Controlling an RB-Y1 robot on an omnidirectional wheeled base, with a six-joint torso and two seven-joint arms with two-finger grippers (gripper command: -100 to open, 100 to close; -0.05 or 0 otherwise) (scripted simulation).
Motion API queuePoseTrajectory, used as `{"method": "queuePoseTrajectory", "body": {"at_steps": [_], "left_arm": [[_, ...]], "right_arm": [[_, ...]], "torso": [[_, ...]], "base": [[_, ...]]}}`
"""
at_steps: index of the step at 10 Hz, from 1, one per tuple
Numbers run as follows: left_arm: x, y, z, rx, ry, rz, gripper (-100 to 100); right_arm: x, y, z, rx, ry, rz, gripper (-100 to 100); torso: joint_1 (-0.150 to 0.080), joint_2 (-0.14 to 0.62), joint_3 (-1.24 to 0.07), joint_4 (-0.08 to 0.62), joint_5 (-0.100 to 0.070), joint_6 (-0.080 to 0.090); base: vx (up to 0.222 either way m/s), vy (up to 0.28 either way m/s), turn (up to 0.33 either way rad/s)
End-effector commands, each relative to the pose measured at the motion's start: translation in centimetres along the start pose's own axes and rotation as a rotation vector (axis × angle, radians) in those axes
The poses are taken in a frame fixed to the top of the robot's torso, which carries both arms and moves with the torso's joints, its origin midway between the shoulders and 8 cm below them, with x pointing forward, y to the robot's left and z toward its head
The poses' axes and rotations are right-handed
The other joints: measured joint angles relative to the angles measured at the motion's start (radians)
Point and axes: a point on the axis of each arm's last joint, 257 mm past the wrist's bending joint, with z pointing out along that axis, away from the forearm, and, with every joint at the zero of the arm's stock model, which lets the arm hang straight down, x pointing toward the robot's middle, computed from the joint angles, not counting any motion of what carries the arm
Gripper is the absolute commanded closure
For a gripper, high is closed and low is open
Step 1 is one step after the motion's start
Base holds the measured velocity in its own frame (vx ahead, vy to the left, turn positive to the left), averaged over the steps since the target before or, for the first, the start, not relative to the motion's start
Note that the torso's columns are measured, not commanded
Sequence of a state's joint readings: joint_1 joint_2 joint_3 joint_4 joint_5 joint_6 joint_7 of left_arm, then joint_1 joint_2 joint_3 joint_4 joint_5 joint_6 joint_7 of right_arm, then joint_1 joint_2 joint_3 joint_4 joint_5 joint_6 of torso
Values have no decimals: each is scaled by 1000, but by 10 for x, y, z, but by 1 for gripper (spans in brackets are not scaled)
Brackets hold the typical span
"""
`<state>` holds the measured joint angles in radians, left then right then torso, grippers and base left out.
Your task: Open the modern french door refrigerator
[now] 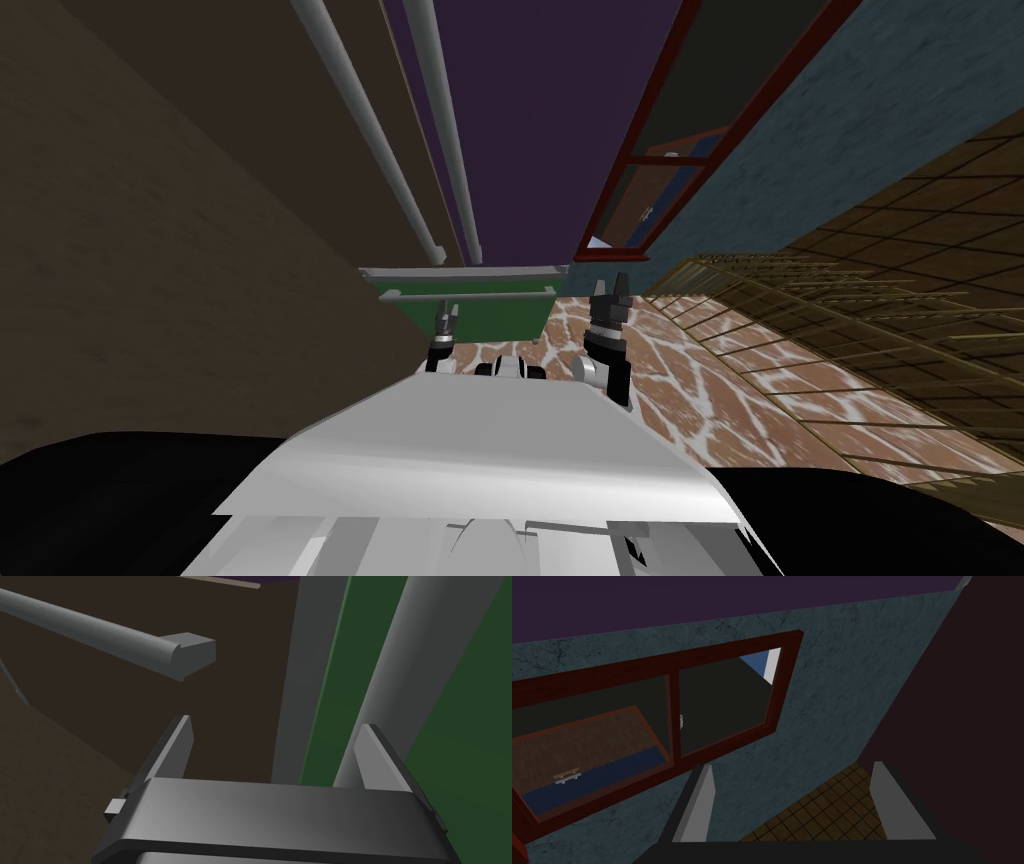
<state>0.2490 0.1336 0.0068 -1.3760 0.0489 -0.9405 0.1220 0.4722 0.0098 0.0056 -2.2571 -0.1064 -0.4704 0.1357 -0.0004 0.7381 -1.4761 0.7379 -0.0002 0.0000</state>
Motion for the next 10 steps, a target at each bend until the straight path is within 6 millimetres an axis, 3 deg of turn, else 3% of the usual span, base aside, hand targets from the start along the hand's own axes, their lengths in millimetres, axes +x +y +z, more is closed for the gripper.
{"method": "queuePoseTrajectory", "body": {"at_steps": [1,10], "left_arm": [[-2,12,-8,-2,-20,-16,-100],[-12,43,-36,-41,-63,-38,-100]], "right_arm": [[0,0,0,0,0,0,0],[0,0,0,0,0,0,0]], "torso": [[0,1,1,0,0,0],[1,1,1,0,0,0]], "base": [[72,-24,7],[50,-18,4]]}}
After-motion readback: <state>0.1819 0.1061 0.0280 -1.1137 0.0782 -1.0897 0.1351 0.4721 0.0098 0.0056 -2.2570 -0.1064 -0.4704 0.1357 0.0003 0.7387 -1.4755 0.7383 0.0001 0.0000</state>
